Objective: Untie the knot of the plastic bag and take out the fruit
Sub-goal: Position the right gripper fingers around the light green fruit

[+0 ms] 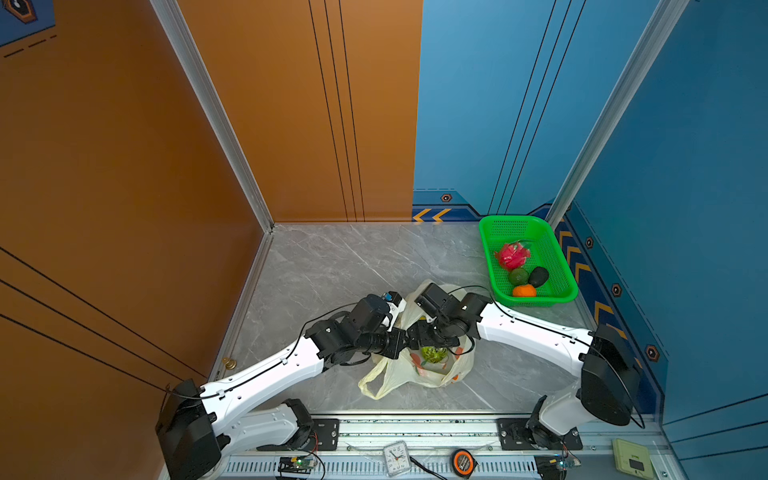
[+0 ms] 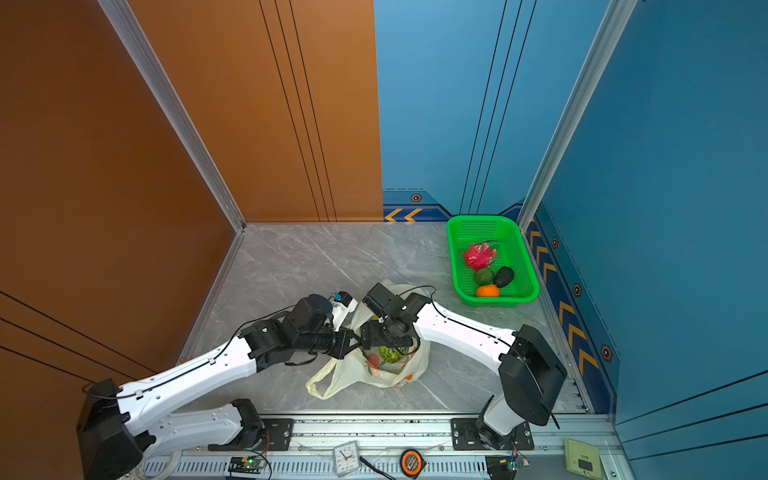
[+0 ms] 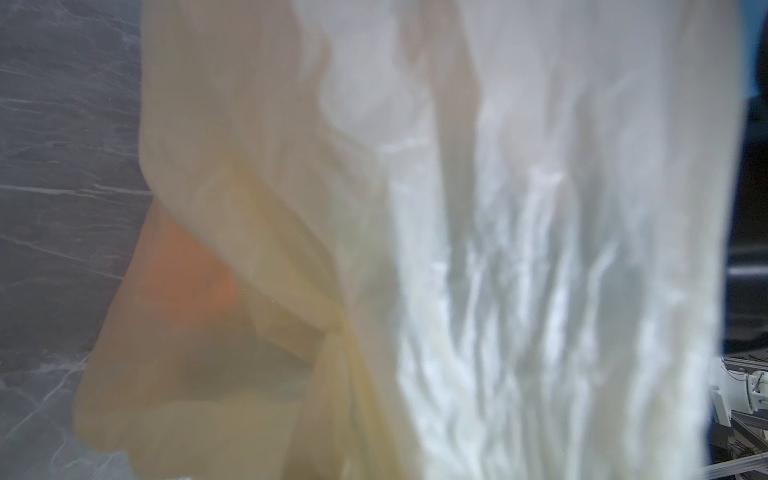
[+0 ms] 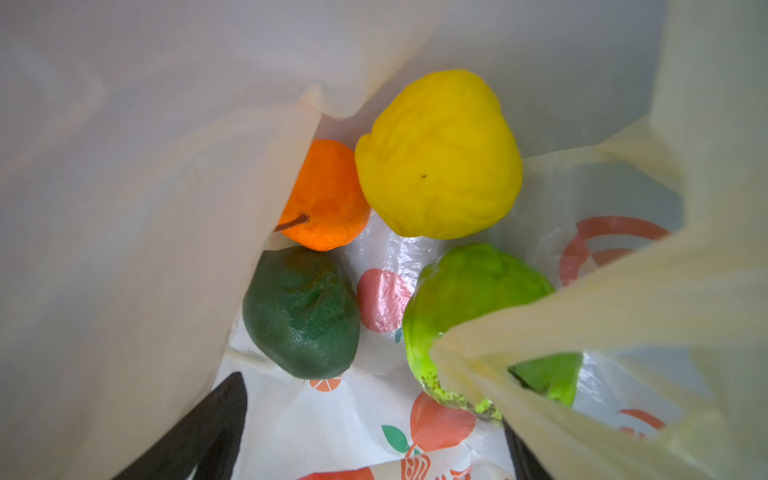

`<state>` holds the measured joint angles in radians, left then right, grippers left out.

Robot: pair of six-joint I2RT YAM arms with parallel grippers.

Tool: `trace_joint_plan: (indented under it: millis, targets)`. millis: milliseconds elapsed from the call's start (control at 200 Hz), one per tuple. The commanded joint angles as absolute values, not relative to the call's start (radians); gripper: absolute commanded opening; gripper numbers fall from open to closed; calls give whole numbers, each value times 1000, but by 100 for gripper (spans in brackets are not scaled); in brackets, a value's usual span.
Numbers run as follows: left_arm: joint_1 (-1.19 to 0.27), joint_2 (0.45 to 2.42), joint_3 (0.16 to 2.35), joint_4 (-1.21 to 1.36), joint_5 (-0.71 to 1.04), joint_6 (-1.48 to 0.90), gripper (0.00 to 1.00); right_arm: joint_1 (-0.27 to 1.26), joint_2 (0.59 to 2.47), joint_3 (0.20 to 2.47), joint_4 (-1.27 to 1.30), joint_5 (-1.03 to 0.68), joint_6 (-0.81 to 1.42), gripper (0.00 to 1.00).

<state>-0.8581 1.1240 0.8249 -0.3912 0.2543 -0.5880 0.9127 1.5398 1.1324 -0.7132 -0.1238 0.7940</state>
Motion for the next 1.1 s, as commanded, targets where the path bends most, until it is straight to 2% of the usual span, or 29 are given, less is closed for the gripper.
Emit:
trace_joint_plan:
  millis: [0,190,396,736,856,1006,1096]
  targets:
    - [-866,1121,825,-387,264,-580,5,958,1495,1058,-767,2,955,91]
    - [-866,1115,824,-391,257,-583,5,1018,1443,1074,-844,124,1027,92]
    - [-866,1127,834,-394,270,-580,5,1004,1486,1054,-845,145,1063,93]
    - [-867,1127,839,-393,272,-578,5,974,1589,1027,-674,148,1104,92]
    - [-868,1126,838,-391,270,-578,5,980,1612,1032,-652,164,1112,84]
    - [-867,1121,832,-388,265,-577,5,989,1601,1021,-654,180,1119,66]
    - [-867,1118,830,-388,259,-578,5,997,1573,1017,-660,175,1111,60]
